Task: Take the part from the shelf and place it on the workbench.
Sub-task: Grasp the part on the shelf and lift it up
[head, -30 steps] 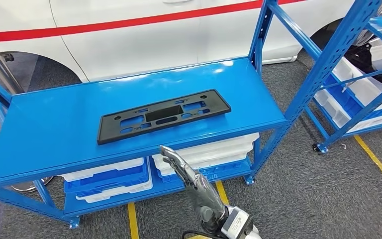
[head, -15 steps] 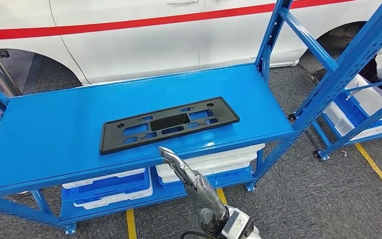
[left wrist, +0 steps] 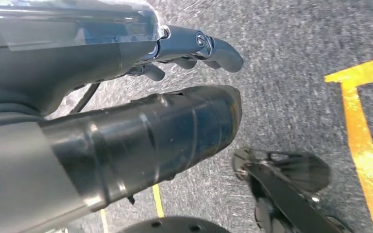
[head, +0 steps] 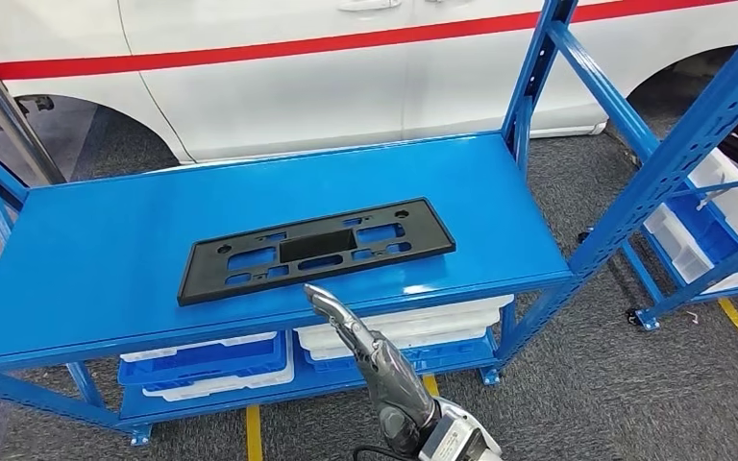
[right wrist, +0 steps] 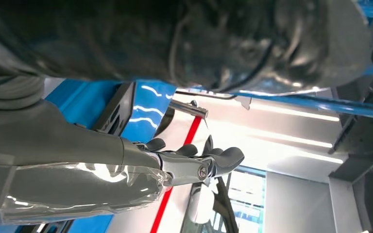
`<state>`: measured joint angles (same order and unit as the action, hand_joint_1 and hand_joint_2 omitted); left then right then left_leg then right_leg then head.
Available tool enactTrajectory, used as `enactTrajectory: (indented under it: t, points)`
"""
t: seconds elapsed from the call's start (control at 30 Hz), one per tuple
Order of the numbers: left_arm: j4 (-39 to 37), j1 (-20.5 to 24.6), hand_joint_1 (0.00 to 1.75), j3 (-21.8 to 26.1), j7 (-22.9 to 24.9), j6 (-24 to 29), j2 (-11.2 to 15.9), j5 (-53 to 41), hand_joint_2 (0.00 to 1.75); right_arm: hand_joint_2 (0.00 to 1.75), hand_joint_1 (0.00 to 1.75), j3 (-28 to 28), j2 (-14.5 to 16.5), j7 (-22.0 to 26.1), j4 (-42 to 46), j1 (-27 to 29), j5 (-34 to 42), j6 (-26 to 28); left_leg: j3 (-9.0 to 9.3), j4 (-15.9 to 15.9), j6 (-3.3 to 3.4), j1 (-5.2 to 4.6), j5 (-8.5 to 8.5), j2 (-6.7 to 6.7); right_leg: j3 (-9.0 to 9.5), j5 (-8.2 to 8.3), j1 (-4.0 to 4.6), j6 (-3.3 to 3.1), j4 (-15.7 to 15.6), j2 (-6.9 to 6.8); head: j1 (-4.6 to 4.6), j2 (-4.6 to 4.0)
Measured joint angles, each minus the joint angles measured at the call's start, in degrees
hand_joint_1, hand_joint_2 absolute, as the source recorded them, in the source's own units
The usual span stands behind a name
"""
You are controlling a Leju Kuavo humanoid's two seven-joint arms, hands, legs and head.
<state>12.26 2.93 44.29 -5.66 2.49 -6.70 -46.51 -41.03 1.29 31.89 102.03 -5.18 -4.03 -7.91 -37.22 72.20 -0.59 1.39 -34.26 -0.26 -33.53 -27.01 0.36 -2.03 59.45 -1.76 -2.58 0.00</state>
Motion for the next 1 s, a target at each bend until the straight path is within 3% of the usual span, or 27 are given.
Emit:
enactTrajectory:
  t: [0.07,0.13,0.17,0.23,0.3,0.37,0.43,0.47,0.5,0.57,0.63,0.73,0.8,0.87,0.93,0.97,1.0]
  points:
    - [0.0,-0.1,0.0,0.0,0.0,0.0,0.1,-0.1,0.0,0.0,0.0,-0.1,0.0,0.0,0.0,0.0,0.0,0.0,2.67,-7.1,0.54,-0.36,4.47,1.46,0.57,-0.36,0.19,0.1,0.1,-0.72,-0.02,0.0]
    - [0.0,0.1,0.0,0.0,0.0,0.0,0.2,-0.1,0.0,0.0,0.0,-0.2,0.0,-0.1,0.0,0.0,0.0,0.1,4.14,-11.8,1.05,-0.89,6.08,3.14,0.71,-0.7,0.4,0.51,0.3,-1.55,0.01,0.0]
    - [0.0,0.2,0.0,0.0,0.0,0.0,0.2,-0.2,0.0,0.0,0.0,-0.2,0.0,-0.1,0.0,-0.1,-0.1,0.1,4.11,-12.4,1.23,-1.1,5.97,3.36,0.71,-0.81,0.5,0.76,0.3,-1.99,0.01,0.0]
    - [0.0,0.2,0.0,0.1,-0.1,0.0,0.2,-0.3,0.0,0.0,0.0,-0.3,-0.1,-0.1,0.0,-0.1,-0.1,0.2,4.21,-12.8,1.79,-0.99,6.8,2.53,0.79,-1.13,0.57,1.32,0.4,-2.59,0.02,0.0]
    - [0.0,0.1,0.0,0.2,-0.1,0.0,0.2,-0.5,0.0,0.0,0.0,-0.4,-0.1,-0.1,0.2,-0.3,-0.1,0.5,4.41,-13.3,2.36,-0.65,7.3,1.6,0.14,-2.74,0.36,2.04,2.4,-1.22,-0.03,0.0]
    - [0.0,0.2,0.0,0.2,-0.1,0.0,0.2,-0.5,0.0,0.0,0.0,-0.4,-0.2,-0.1,0.3,-0.3,-0.1,0.7,4.36,-13.5,2.65,-0.54,7.53,0.65,-2.57,-6.07,-0.12,2.78,8.3,0.79,-0.09,0.0]
    - [0.0,0.3,0.0,0.4,-0.1,-0.1,0.3,-0.5,0.0,0.0,0.0,-0.4,-0.4,-0.1,0.3,-0.2,-0.1,0.8,4.28,-13.5,2.72,-0.54,7.56,-0.28,-5.61,-8.15,-0.51,3.19,14.5,1.33,-0.09,0.0]
    - [0.0,0.3,0.0,0.4,-0.1,-0.1,0.3,-0.5,0.0,0.0,0.0,-0.4,-0.5,-0.2,0.3,-0.2,0.1,0.8,4.34,-13.5,2.71,-0.54,7.55,-0.67,-6.08,-7.67,-0.64,3.28,15.2,1.38,-0.09,0.0]
    - [0.0,0.2,0.0,0.5,-0.1,-0.1,0.3,-0.6,0.0,0.0,0.0,-0.4,-0.5,-0.2,0.3,-0.2,0.3,0.8,4.46,-13.5,2.7,-0.54,7.51,-0.97,-5.52,-6.12,-0.73,3.27,13.7,1.41,-0.1,0.0]
    - [0.0,0.1,0.0,0.6,-0.1,-0.2,0.2,-0.6,0.0,0.0,0.0,-0.4,-0.6,-0.3,0.3,-0.2,1.0,0.7,4.73,-13.5,2.55,-0.55,7.37,-1.5,-2.36,-1.98,-0.76,2.91,6.5,1.74,-0.1,0.0]
    - [0.0,0.2,0.0,0.8,-0.1,-0.4,0.2,-0.6,0.0,0.0,0.0,-0.4,-0.6,-0.4,0.3,-0.2,1.4,0.7,4.67,-13.4,2.09,-0.68,7.27,-1.82,-0.03,-0.13,-0.53,2.44,0.9,2.2,-0.09,0.0]
    - [0.0,0.2,0.0,1.2,-0.1,-0.5,0.2,-0.6,0.0,0.0,0.0,-0.4,-0.6,-0.5,0.2,-0.2,1.8,0.7,4.48,-13.6,1.07,-0.65,7.29,-1.91,0.33,-0.02,-0.44,1.75,-0.4,2.31,-0.08,0.0]
    - [0.0,0.2,0.0,1.4,-0.1,-0.6,0.3,-0.6,0.0,0.0,0.0,-0.4,-0.6,-0.6,0.2,-0.2,1.9,0.7,3.89,-12.0,0.6,-0.65,5.92,-1.39,0.72,0.33,-0.72,0.98,-1.2,2.01,-0.04,0.0]
    - [0.0,0.2,0.0,1.4,-0.1,-0.6,0.3,-0.6,0.0,0.0,0.0,-0.4,-0.6,-0.6,0.2,-0.2,2.0,0.7,1.29,-6.1,0.32,-0.61,2.49,-0.77,0.96,0.48,-0.74,0.44,-1.6,1.53,-0.02,0.0]
    - [0.0,0.1,0.0,1.4,-0.1,-0.6,0.3,-0.6,0.0,0.0,0.0,-0.4,-0.6,-0.6,0.0,-0.1,2.0,0.7,-1.97,0.9,0.03,-0.51,-0.32,-0.58,0.89,0.44,-0.6,0.3,-1.5,1.16,0.0,0.0]
    - [0.0,0.1,0.0,1.4,-0.1,-0.6,0.3,-0.6,0.0,0.0,0.0,-0.4,-0.6,-0.6,-0.1,-0.1,2.0,0.7,-2.57,2.2,-0.08,-0.47,-0.29,-0.5,0.87,0.4,-0.57,0.3,-1.4,1.06,0.01,0.0]
    - [0.0,0.0,0.0,1.4,-0.1,-0.6,0.3,-0.6,0.0,0.0,0.0,-0.4,-0.6,-0.6,-0.1,-0.1,2.0,0.7,-2.07,1.2,-0.15,-0.42,0.83,-0.39,0.85,0.34,-0.58,0.34,-1.3,1.01,0.01,0.0]
